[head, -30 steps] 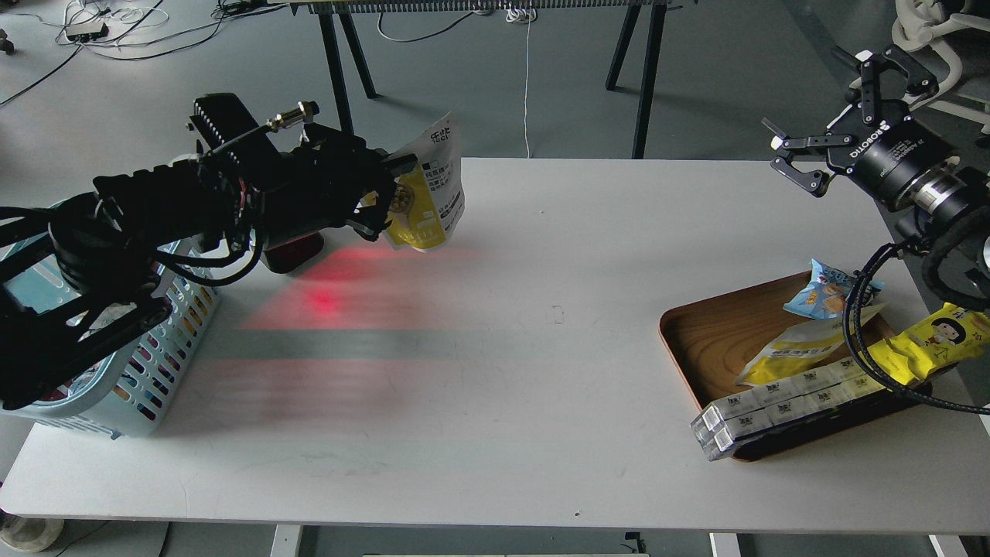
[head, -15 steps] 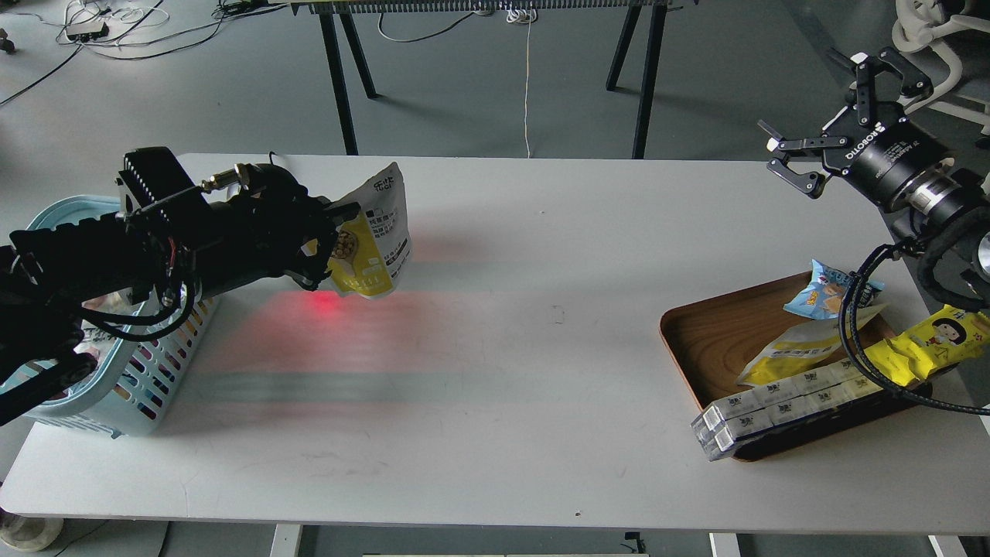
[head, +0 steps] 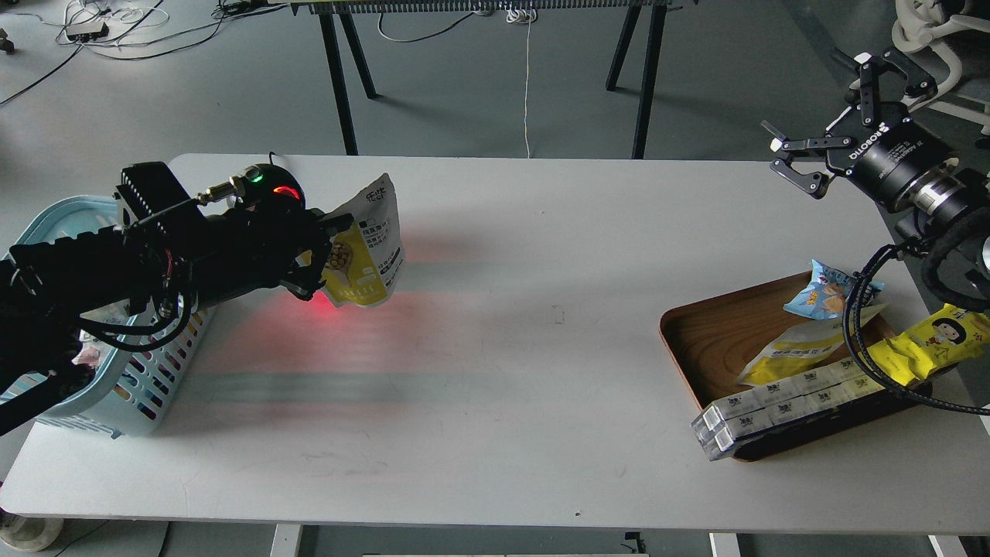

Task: Scan snack and place in basket
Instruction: 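Lift the packet with the left gripper and hold it before the scanner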

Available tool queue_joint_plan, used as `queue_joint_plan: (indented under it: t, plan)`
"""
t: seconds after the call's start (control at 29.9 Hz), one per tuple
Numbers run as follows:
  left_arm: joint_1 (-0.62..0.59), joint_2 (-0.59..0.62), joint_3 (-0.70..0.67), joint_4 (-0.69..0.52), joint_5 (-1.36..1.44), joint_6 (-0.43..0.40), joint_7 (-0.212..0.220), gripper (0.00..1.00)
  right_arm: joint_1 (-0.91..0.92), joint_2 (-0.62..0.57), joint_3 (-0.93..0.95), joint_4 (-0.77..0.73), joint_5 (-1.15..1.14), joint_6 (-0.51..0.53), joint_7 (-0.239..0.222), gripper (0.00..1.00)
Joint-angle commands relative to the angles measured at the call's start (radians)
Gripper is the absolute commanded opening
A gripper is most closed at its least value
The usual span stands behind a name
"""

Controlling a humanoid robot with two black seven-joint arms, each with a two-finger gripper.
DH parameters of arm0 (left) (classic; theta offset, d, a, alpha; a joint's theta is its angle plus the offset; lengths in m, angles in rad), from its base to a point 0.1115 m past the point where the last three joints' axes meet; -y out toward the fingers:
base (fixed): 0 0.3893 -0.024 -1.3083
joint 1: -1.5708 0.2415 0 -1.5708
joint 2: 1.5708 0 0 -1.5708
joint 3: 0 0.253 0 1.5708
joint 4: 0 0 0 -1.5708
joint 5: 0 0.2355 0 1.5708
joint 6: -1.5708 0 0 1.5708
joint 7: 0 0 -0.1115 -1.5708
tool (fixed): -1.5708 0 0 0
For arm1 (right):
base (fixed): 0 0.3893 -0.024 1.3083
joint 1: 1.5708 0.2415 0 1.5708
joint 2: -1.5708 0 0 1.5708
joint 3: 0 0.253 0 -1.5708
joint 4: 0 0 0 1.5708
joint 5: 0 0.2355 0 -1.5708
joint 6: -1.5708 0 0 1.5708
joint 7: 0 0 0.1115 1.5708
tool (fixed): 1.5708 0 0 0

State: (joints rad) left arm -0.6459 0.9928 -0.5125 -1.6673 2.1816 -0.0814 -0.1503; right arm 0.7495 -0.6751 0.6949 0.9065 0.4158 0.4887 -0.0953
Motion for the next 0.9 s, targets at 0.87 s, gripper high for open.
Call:
queue_joint_plan:
  t: [0.87]
  plan:
    - [-0.034, 0.032, 0.008, -0.009, 0.0, -0.113, -0.02, 0.0, 0.001, 0.006, 0.0, 0.0, -0.012, 0.0, 0.0, 0.98]
